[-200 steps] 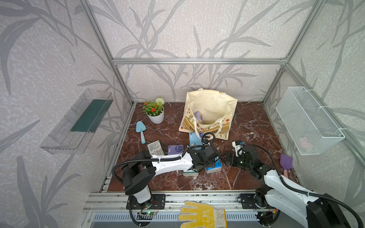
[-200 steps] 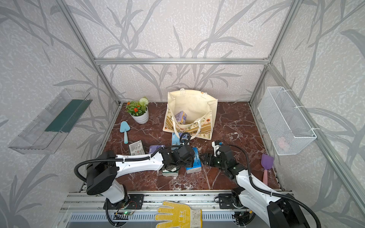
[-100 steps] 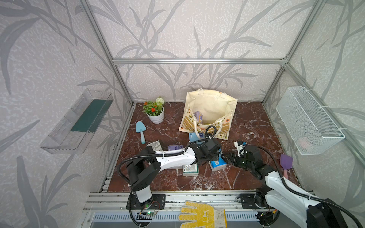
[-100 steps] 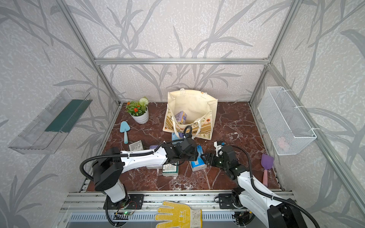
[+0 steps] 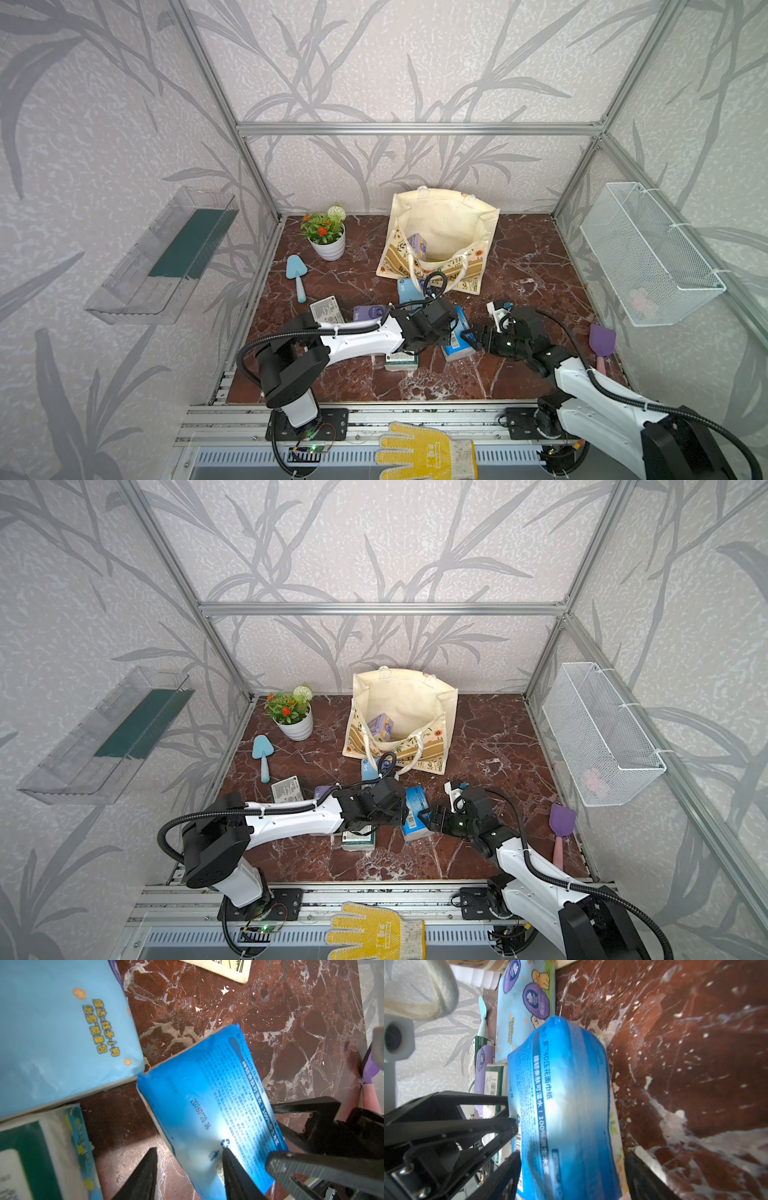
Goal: Put tissues into the canvas bag
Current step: Pick up the pack of facial tissues from the center of the board.
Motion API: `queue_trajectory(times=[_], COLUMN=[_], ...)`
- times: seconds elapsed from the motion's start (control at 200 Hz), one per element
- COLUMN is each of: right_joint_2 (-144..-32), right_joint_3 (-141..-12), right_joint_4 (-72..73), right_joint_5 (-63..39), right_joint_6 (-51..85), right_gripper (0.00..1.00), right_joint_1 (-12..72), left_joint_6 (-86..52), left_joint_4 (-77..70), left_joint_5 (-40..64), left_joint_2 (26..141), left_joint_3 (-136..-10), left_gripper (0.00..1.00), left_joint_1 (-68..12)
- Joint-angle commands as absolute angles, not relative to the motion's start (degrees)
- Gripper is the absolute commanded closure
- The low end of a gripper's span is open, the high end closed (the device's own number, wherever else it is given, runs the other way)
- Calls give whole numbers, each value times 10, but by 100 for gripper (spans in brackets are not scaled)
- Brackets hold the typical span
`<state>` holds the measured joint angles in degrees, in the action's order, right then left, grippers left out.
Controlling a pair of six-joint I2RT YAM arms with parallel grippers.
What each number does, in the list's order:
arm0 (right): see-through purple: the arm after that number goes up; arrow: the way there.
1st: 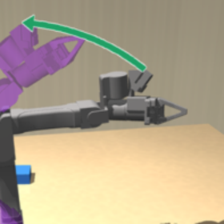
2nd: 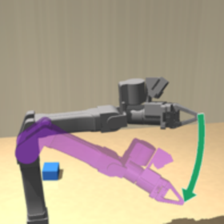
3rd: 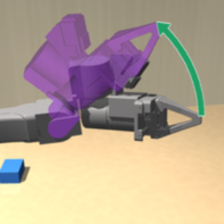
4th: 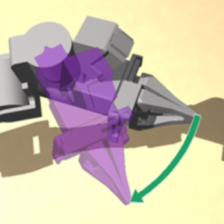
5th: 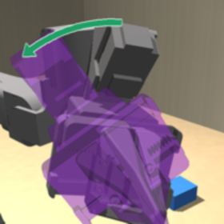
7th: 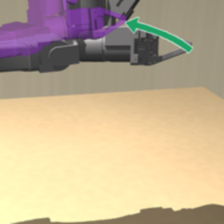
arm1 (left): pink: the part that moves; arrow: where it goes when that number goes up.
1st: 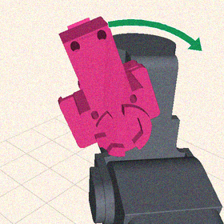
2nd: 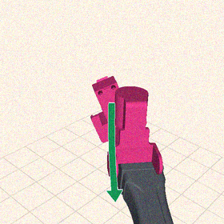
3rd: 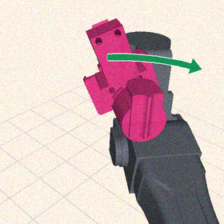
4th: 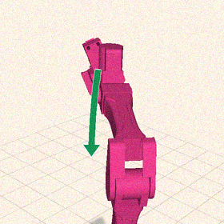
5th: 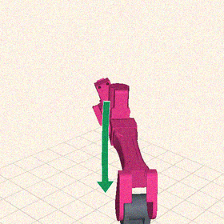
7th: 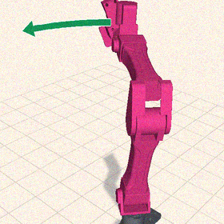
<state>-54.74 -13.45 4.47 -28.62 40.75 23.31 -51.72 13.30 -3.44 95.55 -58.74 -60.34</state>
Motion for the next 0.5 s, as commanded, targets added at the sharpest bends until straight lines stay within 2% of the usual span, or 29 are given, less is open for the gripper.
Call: queue_trajectory(times=[0.0,0.235,0.33,0.415,0.495], right_joint_2=[-552,-560,-554,-552,-563], right_joint_3=[-127,-148,-171,-187,-177], right_joint_4=[64,54,2,-29,8], right_joint_5=[-295,-301,-290,-276,-309], right_joint_6=[426,431,401,385,398], right_gripper=[25,26,25,18,16], right_joint_1=[251,286,285,264,223], left_joint_6=[-528,-517,-512,-512,-514], left_joint_4=[154,168,178,172,162], left_joint_5=[-64,-53,-52,-47,-37], left_joint_2=[929,899,898,894,893], left_joint_3=[-577,-555,-559,-553,-549], left_gripper=[51,50,50,50,50], left_joint_1=[-599,-574,-573,-573,-574])
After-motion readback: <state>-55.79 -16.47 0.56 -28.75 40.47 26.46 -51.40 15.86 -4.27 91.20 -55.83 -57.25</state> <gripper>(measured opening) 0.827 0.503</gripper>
